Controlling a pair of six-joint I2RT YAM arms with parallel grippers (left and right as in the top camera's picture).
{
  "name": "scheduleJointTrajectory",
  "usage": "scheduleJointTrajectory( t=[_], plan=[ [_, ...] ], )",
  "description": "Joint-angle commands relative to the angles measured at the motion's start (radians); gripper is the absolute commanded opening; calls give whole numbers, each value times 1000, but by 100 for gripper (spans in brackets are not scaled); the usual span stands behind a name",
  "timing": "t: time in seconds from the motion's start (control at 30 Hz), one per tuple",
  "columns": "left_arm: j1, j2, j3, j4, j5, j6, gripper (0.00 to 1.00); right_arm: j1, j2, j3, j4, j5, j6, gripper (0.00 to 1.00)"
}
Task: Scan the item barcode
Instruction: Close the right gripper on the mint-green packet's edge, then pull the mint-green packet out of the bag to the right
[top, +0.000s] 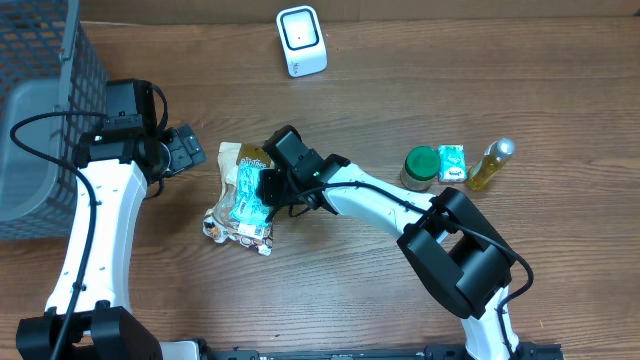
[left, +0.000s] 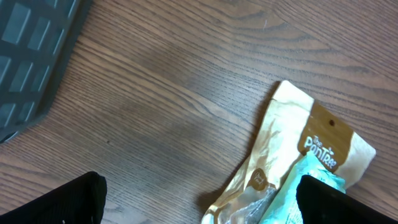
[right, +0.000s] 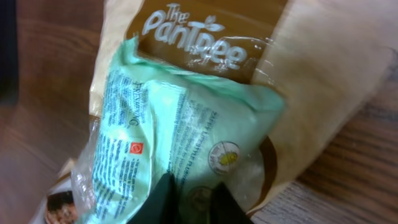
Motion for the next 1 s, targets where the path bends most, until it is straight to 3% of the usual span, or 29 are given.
scheduleJointTrajectory(
  t=[0.0, 0.23, 0.4, 0.73, 0.97],
  plan=[
    [-3, -11, 9, 2, -8, 13, 100, 2, 35, -8, -13, -9, -2, 4],
    [-3, -11, 9, 2, -8, 13, 100, -63, -89, -8, -29, -139, -31, 4],
    [-3, -11, 9, 2, -8, 13, 99, -108, -177, -8, -134, -153, -116, 4],
    [-3, -11, 9, 2, -8, 13, 100, -139, -177, -16, -386, 88, -132, 4],
    [-3, -11, 9, 2, -8, 12, 100, -138, -176, -77, -353, 94, -131, 5]
  ],
)
